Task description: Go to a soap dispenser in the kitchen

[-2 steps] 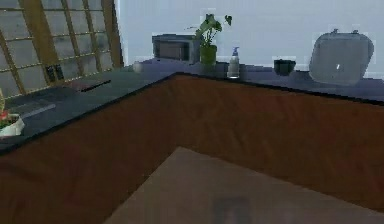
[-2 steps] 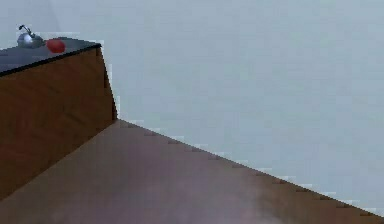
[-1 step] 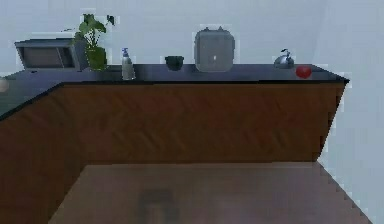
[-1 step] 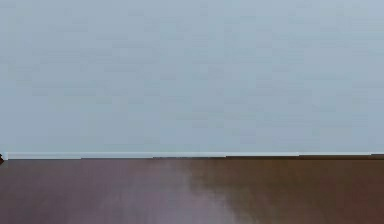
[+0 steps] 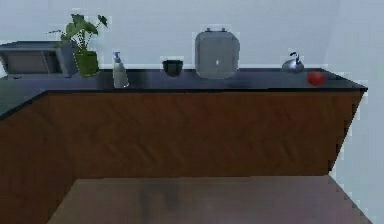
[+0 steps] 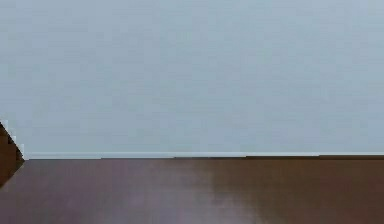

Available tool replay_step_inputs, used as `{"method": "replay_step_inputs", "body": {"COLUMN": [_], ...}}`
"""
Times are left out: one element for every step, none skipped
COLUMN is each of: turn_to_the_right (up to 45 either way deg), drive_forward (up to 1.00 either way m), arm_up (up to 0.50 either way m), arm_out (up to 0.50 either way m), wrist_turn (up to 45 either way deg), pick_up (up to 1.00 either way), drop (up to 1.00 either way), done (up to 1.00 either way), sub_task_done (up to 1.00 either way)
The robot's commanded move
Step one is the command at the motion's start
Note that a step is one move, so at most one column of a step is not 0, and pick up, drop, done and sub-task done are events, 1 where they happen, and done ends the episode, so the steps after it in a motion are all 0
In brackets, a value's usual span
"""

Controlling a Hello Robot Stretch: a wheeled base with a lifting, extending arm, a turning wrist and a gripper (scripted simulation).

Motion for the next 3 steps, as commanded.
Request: {"method": "replay_step_inputs", "body": {"turn_to_the_right": [6.0, 0.0, -45.0], "drive_forward": [0.00, 0.90, 0.00], "arm_up": [0.00, 0.00, 0.00], "arm_out": [0.00, 0.00, 0.00], "wrist_turn": [0.0, 0.0, 0.0], "pick_up": [0.00, 0.00, 0.00], "drop": [0.00, 0.00, 0.00], "done": [0.00, 0.00, 0.00], "sub_task_done": [0.00, 0.00, 0.00]}}
